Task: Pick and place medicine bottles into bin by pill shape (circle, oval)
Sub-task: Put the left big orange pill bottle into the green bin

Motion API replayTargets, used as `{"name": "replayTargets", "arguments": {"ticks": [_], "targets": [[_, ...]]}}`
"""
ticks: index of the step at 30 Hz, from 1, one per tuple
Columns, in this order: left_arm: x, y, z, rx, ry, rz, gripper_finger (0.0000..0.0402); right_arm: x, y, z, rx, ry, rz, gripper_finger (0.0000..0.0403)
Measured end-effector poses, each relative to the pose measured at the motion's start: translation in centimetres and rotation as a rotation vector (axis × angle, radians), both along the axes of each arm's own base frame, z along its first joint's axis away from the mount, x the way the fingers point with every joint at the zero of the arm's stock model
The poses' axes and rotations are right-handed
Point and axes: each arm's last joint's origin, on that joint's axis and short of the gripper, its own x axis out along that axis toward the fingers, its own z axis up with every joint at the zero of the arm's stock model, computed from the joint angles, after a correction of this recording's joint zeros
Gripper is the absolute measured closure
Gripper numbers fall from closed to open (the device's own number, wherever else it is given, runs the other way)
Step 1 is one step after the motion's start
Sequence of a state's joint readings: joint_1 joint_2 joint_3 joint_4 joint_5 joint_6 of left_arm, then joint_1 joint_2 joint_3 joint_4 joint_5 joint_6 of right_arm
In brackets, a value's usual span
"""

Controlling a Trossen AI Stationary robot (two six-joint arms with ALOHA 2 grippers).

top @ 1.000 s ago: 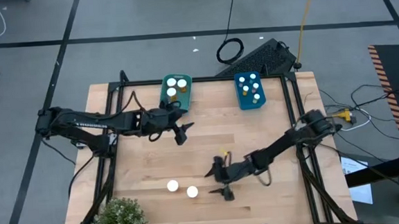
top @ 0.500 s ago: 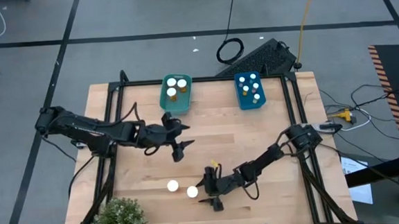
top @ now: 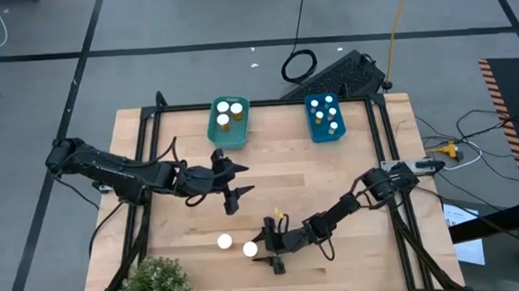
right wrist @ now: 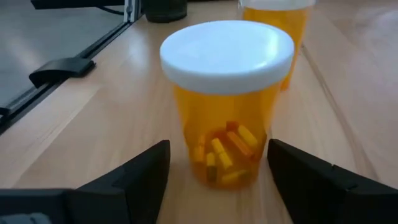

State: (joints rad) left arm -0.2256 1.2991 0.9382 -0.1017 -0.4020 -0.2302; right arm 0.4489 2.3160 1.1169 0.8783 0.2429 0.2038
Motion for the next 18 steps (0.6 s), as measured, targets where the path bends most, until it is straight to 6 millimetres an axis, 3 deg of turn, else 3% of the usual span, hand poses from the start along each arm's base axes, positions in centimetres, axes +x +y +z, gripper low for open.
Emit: {"name": "replayTargets", "arguments": {"ticks": [7, 13, 18], "targets": [[0.1, 0.0, 0.2, 0.007, -0.020, -0.005, 0.0128, 0.4, 0.1, -0.3, -0.062, -0.010, 0.000, 0.0161], [0.1, -0.3, 0.2, 0.009, -0.021, -0.022, 0.0128, 0.4, 0.0, -0.3, -0.059, -0.018, -0.002, 0.0213], [-0.1, -1.0, 0.2, 0.025, -0.014, -0.074, 0.0128, 0.4, 0.0, 0.6, -0.056, -0.014, 0.009, 0.0231]]}}
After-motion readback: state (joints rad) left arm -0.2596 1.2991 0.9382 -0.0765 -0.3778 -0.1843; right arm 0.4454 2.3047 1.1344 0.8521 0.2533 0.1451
